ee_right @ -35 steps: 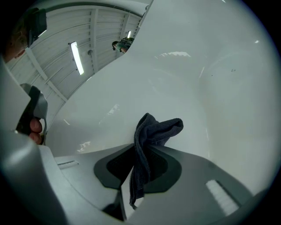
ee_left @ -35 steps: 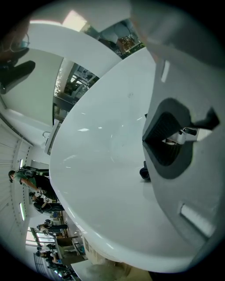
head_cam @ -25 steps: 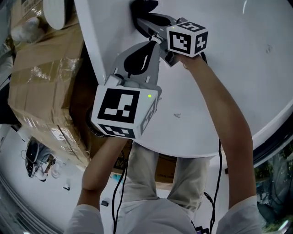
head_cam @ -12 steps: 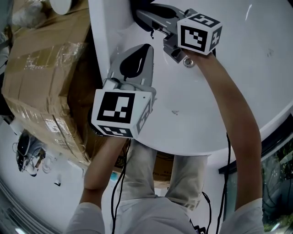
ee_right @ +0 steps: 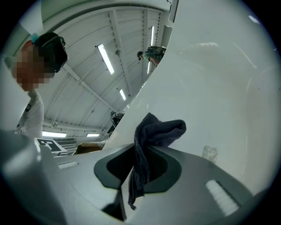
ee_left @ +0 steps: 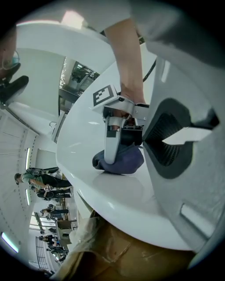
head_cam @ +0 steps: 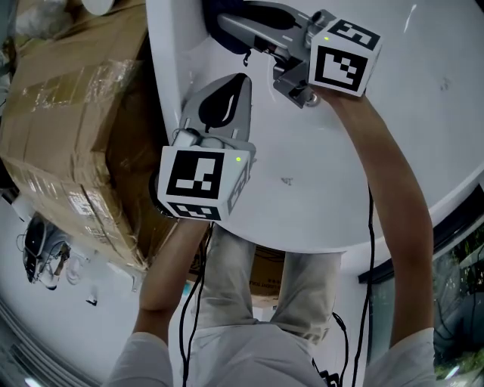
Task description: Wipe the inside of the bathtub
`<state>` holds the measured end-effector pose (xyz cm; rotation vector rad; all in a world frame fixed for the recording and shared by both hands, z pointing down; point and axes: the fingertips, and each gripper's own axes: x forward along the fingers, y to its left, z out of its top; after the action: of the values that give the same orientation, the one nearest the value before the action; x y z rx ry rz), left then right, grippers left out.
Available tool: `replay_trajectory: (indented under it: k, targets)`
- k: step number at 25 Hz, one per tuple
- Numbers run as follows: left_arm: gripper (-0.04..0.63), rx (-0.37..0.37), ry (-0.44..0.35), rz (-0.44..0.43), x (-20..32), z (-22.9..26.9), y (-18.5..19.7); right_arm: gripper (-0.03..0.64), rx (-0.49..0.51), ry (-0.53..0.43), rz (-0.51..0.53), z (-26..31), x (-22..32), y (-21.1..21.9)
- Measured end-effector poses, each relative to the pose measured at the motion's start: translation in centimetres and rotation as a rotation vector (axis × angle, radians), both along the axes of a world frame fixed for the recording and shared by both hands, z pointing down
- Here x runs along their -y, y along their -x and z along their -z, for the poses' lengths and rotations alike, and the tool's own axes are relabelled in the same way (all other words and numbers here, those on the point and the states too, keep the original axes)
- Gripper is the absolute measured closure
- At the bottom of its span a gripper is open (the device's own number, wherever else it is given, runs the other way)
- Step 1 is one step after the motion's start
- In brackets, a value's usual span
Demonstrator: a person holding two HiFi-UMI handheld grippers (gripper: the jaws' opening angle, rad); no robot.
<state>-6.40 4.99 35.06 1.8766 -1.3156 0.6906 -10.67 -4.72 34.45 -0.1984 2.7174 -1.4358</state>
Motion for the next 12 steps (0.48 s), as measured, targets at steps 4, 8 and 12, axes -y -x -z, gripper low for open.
replay_trajectory:
  k: [4, 8, 12]
  targets:
    - [0.595, 0.009, -0.002, -0.032, -0.4, -0.1, -0.6, 0.56, -0.064, 0.011, -0.029, -2.4, -0.2, -2.3]
    - [0.596, -0.01, -0.017, -0.083, -0.5, -0.1, -2.9, 0.561, -0.174, 0.055, -0.049, -7.3, -0.3, -4.9]
    - [0.595, -0.03, -0.016, -0.057, -1.0, -1.0, -4.3, 0.561, -0.266, 0.098, -0.1, -12.0, -0.9, -6.7]
